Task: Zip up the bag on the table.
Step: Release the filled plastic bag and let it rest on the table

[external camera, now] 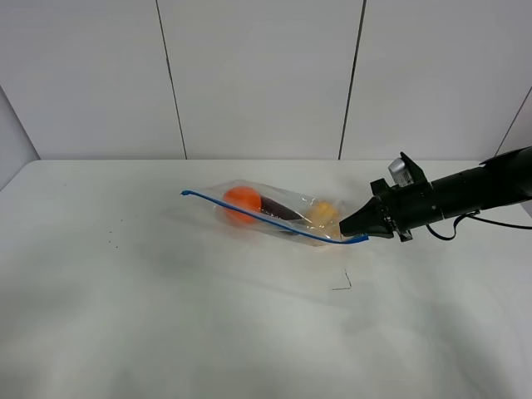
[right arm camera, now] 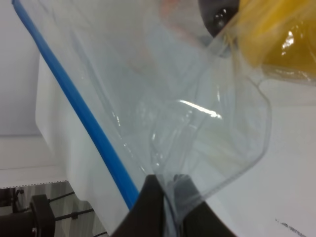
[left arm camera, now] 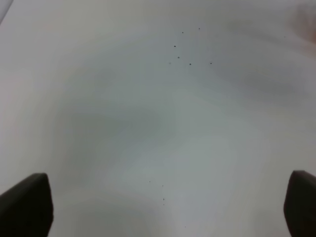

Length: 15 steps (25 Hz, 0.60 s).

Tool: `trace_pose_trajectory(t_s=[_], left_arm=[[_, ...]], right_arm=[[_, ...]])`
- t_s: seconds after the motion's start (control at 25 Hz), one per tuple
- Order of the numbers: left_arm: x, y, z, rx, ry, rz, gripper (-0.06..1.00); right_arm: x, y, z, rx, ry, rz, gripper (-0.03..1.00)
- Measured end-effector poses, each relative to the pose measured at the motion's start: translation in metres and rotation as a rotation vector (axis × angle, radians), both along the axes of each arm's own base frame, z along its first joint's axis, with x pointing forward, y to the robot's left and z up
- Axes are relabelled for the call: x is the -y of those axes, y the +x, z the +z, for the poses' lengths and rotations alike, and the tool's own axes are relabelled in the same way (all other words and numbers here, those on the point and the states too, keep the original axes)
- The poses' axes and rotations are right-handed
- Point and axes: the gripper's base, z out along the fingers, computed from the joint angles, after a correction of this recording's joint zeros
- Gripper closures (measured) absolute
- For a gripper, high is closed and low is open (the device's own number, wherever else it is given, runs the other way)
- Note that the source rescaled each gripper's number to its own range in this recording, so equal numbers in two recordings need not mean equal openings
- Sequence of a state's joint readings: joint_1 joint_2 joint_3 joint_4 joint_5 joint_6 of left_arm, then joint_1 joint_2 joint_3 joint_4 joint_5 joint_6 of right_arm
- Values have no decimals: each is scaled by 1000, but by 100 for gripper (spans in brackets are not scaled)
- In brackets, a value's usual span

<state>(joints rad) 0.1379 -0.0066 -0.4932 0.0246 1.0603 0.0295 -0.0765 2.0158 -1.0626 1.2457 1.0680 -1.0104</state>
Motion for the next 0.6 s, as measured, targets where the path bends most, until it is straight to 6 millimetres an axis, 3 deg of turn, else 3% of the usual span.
trace_pose_trajectory(t_s=[0.04,0.12,0.24,0.28,0.4,0.6], left_arm=[[0,0,0,0,0,0,-5],[0,0,0,0,-1,0,-5],[0,0,0,0,-1,0,-5],[0,0,0,0,-1,0,-5],[0,0,0,0,-1,0,-5],[0,0,0,0,-1,0,-5]], right_arm=[[0,0,0,0,0,0,92],[0,0,0,1,-2,-1,72],[1,1,-1,1,-16,-18,19],[2,2,-2,-1,-23,-28,11],[3,3,-3,-9,-38,-50,0],[5,3,4,15,-85,-54,-3]])
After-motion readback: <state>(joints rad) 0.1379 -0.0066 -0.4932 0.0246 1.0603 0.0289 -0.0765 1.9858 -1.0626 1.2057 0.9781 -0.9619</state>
